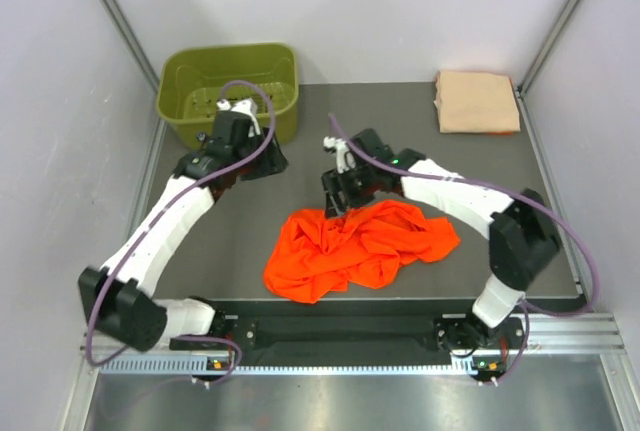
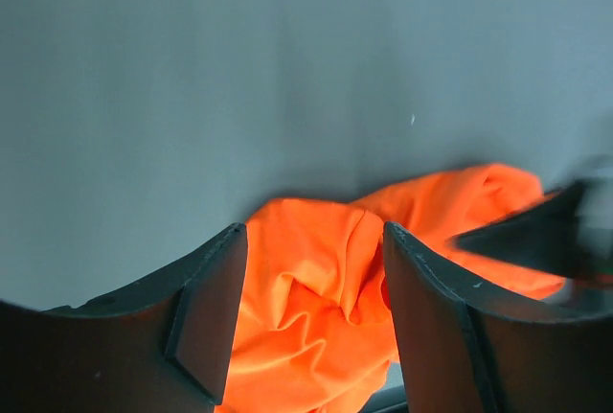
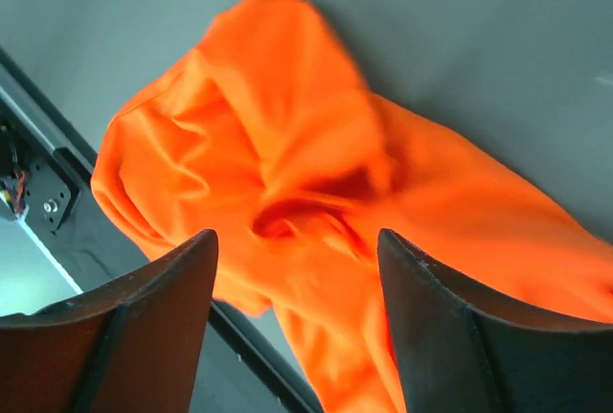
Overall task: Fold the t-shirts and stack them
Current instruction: Flatten the tshirt out
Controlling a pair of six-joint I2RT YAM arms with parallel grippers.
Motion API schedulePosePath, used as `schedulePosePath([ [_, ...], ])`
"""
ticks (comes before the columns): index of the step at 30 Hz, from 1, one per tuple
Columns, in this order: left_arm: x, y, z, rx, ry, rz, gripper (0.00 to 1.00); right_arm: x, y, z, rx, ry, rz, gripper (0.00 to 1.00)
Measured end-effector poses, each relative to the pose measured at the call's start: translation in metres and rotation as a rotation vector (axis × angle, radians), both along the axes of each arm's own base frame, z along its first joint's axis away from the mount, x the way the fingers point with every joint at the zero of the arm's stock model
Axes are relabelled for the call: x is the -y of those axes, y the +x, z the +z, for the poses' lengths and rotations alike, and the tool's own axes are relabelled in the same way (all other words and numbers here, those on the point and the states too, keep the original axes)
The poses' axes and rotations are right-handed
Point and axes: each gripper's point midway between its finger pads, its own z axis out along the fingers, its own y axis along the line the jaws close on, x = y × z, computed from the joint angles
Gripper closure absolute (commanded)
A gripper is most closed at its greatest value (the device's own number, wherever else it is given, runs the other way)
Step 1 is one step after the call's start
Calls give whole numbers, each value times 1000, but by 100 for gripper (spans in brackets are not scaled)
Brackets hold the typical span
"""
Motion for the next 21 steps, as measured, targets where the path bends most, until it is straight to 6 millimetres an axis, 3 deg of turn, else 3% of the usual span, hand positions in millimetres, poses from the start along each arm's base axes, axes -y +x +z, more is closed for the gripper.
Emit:
schedulePosePath([
  [4, -24, -13, 30, 91, -33, 71, 37, -26, -16, -33, -78, -19, 66, 39],
  [9, -38, -30, 26, 87, -53, 120, 37, -31, -28, -50, -138, -21, 83, 52],
  [15, -32, -43, 8, 24, -77, 86, 37, -24, -40, -61, -173, -30, 69, 72],
  [21, -10, -48, 5, -19, -145, -25, 34, -7, -54, -76, -211, -77, 39, 91],
])
